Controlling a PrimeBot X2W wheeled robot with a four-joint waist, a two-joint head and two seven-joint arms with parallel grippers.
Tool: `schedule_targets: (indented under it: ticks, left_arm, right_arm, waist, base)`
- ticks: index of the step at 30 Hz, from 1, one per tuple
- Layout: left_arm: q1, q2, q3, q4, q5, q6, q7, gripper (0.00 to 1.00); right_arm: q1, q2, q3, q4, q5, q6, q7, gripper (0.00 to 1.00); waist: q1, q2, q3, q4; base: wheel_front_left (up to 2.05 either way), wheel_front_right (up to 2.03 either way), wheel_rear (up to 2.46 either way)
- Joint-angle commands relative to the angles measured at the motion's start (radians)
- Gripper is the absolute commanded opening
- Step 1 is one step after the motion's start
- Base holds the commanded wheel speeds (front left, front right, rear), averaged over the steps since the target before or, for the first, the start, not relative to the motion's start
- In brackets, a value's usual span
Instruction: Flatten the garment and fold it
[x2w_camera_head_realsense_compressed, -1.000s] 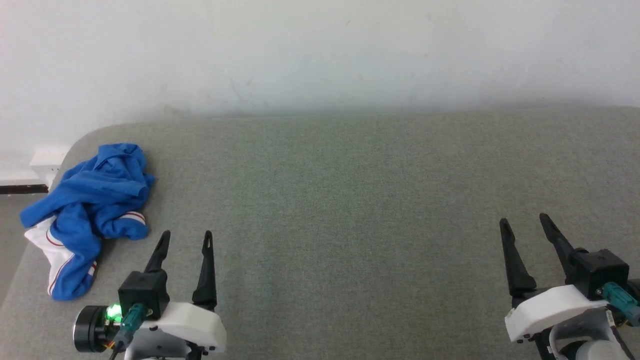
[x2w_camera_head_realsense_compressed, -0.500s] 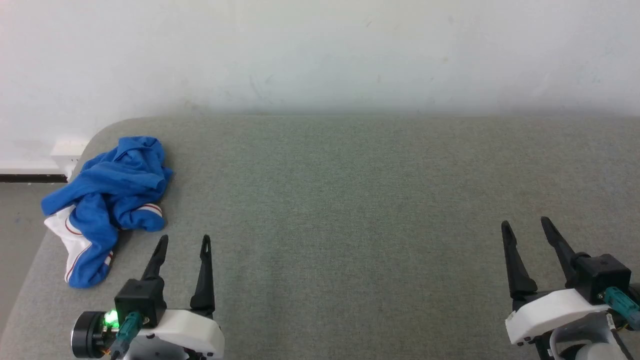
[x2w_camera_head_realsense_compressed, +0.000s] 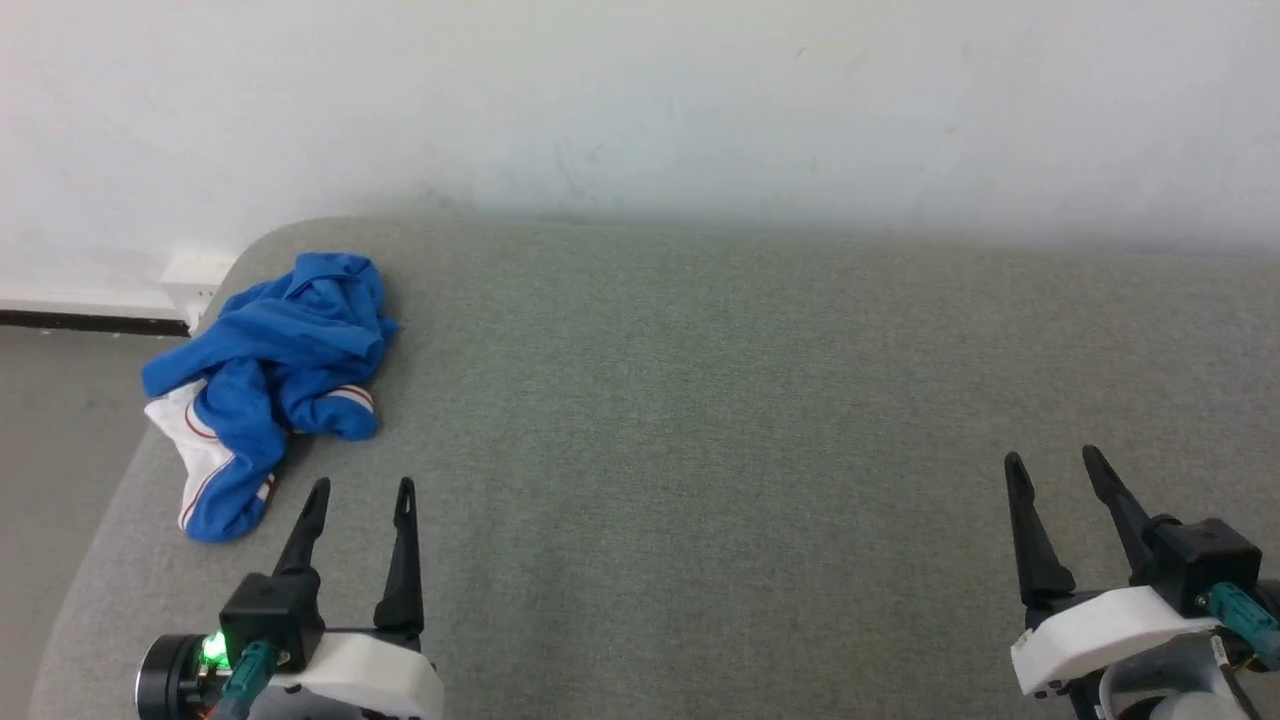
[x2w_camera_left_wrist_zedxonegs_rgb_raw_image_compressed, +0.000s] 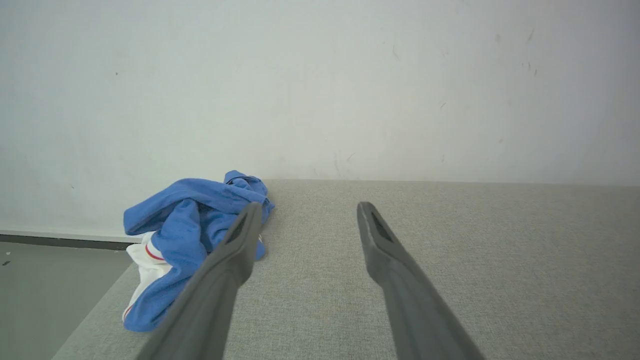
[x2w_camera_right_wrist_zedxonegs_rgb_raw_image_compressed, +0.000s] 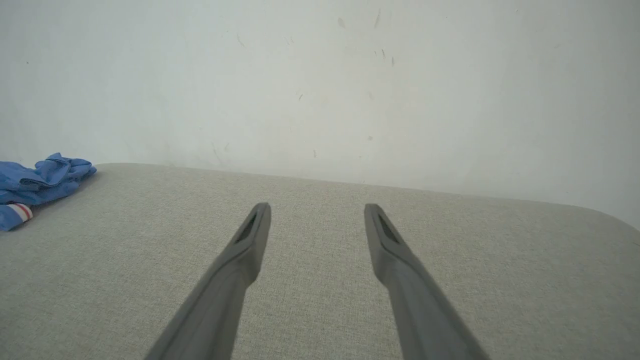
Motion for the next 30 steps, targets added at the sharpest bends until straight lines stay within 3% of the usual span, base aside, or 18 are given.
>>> schedule_targets:
  ticks: [1,30]
  left_arm:
    - [0.011,-0.002,0.006,-0.007,-0.006,-0.008,-0.012,1.00]
    - [0.046,-0.003,0.018,-0.012,-0.037,-0.010,-0.073,1.00]
  right_arm:
    - [-0.002,0.002,-0.006,0.006,0.007,0.000,-0.011,1.00]
    - [-0.032,0.003,0.043,0.090,-0.004,-0.001,-0.072,1.00]
  waist:
    - [-0.0001,-0.0001,0.001,0.016]
    - [-0.0001,-0.0001,0.005,0.223]
  base:
    - [0.00,0.00,0.00]
    - [0.00,0.00,0.00]
